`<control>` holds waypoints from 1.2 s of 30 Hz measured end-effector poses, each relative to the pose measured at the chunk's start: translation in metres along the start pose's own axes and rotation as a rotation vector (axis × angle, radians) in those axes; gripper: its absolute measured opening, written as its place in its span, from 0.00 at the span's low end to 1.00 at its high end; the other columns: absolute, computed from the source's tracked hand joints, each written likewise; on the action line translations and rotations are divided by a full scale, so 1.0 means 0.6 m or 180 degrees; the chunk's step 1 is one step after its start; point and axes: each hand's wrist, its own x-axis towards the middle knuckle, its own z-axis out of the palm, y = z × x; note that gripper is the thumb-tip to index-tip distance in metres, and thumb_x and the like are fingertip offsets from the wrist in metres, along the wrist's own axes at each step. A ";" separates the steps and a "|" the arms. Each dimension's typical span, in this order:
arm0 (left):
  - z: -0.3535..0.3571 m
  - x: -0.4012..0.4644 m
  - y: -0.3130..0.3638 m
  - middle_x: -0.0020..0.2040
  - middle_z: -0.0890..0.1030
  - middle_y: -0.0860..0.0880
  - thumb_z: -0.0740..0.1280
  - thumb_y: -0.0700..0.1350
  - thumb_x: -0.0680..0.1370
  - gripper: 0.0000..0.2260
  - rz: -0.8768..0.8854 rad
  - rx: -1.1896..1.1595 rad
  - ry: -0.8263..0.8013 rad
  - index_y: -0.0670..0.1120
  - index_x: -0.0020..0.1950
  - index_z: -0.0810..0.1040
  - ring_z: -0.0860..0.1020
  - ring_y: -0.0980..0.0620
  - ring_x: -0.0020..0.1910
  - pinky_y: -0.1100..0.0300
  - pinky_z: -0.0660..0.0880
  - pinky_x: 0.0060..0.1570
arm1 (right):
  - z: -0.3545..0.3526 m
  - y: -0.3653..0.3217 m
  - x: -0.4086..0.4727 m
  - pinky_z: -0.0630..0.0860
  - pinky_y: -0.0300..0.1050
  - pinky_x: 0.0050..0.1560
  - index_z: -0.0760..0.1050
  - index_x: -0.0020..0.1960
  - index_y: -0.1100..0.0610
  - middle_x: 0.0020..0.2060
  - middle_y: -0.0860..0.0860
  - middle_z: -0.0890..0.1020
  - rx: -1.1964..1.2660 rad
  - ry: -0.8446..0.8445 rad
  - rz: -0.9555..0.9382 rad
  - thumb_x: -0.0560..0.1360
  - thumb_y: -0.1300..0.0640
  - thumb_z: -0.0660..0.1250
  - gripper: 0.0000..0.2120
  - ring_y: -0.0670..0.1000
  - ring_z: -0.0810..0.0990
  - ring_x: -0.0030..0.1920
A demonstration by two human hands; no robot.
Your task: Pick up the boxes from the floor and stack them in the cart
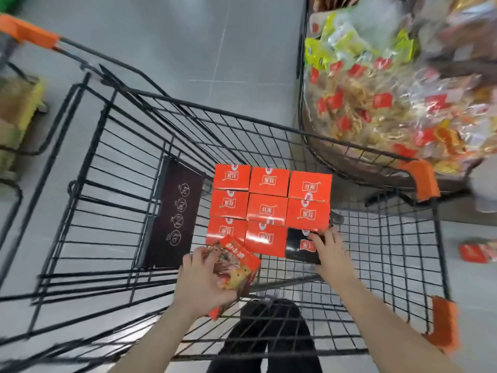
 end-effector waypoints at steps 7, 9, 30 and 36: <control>-0.030 -0.002 0.032 0.64 0.64 0.49 0.60 0.71 0.54 0.47 -0.0398 -0.0555 -0.0148 0.54 0.72 0.64 0.62 0.46 0.62 0.49 0.67 0.64 | -0.059 -0.069 -0.027 0.62 0.49 0.72 0.50 0.76 0.48 0.74 0.48 0.57 0.0257 -0.0150 -0.1181 0.66 0.41 0.74 0.49 0.51 0.55 0.73; -0.045 0.001 0.054 0.64 0.65 0.48 0.62 0.69 0.55 0.45 -0.0507 -0.0920 -0.0212 0.55 0.71 0.65 0.62 0.45 0.64 0.50 0.66 0.65 | -0.064 -0.118 -0.051 0.56 0.51 0.75 0.44 0.77 0.47 0.76 0.47 0.54 0.0170 -0.0220 -0.1798 0.64 0.37 0.73 0.53 0.51 0.53 0.74; -0.076 -0.075 0.016 0.67 0.66 0.56 0.72 0.57 0.64 0.39 0.1036 -0.1198 -0.0132 0.53 0.72 0.61 0.69 0.57 0.64 0.56 0.69 0.65 | -0.181 -0.194 -0.097 0.71 0.46 0.60 0.53 0.74 0.48 0.63 0.46 0.64 0.0275 -0.0514 -0.1707 0.60 0.39 0.72 0.49 0.49 0.66 0.63; -0.072 -0.197 -0.123 0.54 0.81 0.50 0.50 0.60 0.78 0.24 0.0074 0.0338 0.1891 0.48 0.60 0.78 0.80 0.48 0.51 0.50 0.77 0.52 | -0.149 -0.207 -0.073 0.74 0.43 0.53 0.51 0.71 0.33 0.61 0.47 0.63 0.0336 -0.0769 -0.1769 0.63 0.41 0.68 0.41 0.49 0.67 0.60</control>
